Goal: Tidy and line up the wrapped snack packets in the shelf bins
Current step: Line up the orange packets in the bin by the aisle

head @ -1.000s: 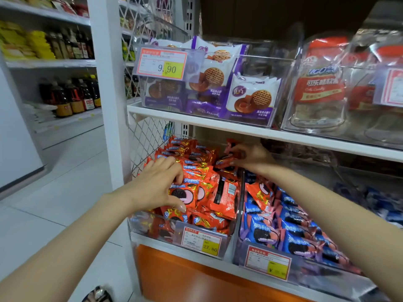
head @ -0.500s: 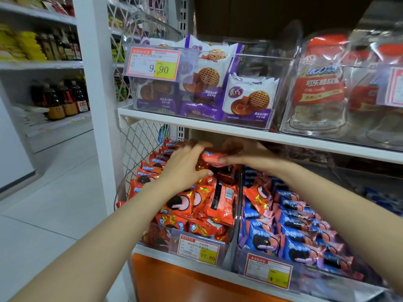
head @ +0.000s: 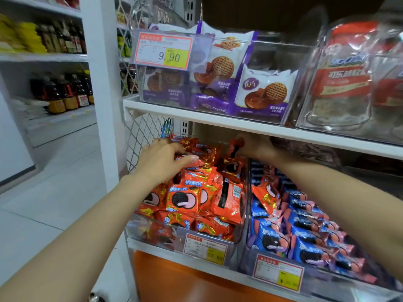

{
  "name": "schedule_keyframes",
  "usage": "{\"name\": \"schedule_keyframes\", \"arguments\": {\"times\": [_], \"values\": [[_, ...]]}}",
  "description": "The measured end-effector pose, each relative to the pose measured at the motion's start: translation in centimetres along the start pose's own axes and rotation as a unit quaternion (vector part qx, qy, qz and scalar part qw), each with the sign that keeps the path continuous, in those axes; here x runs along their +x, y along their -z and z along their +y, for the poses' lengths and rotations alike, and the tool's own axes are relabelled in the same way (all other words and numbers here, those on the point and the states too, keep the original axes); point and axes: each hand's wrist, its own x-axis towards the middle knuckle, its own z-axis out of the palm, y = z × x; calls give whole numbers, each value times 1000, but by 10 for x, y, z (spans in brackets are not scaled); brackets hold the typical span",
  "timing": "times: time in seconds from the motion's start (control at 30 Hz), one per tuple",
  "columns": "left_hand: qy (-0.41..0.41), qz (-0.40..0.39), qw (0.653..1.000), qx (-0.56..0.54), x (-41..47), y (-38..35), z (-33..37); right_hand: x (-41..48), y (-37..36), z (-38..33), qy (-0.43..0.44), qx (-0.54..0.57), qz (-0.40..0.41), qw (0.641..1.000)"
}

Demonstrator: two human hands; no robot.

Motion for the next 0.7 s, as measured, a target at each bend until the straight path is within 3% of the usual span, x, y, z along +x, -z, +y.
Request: {"name": "schedule_keyframes", "arguments": {"times": [0.03,0.13,0.2,0.3,0.37,0.47,0.57,0.63,0.7], "values": [[-6,-1,1000,-2,1,1,1,4,2,4,-2,99,-26,995],[-21,-10,1000,8,3,-1,4,10,-1,24,8,375,-113,920],[-17,-3,1000,-5,6,-3,8,-7,7,15,20,434,-158,887],[7,19,988,-153,11,-3,20,-41,33,-25,25,457,-51,887],[22,6,966,-259,13,-3,31,-36,28,-35,71,468,-77,878],[29,13,944,-328,16,-3,36,-28,21,-40,40,443,-116,888],[65,58,910,-406,17,2,27,-17,17,-17,27,425,-88,900],[77,66,886,-452,15,7,21,-7,11,-7,21,275,-150,949],[80,75,878,-466,13,8,16,-2,1,-5,27,104,-237,965]]}}
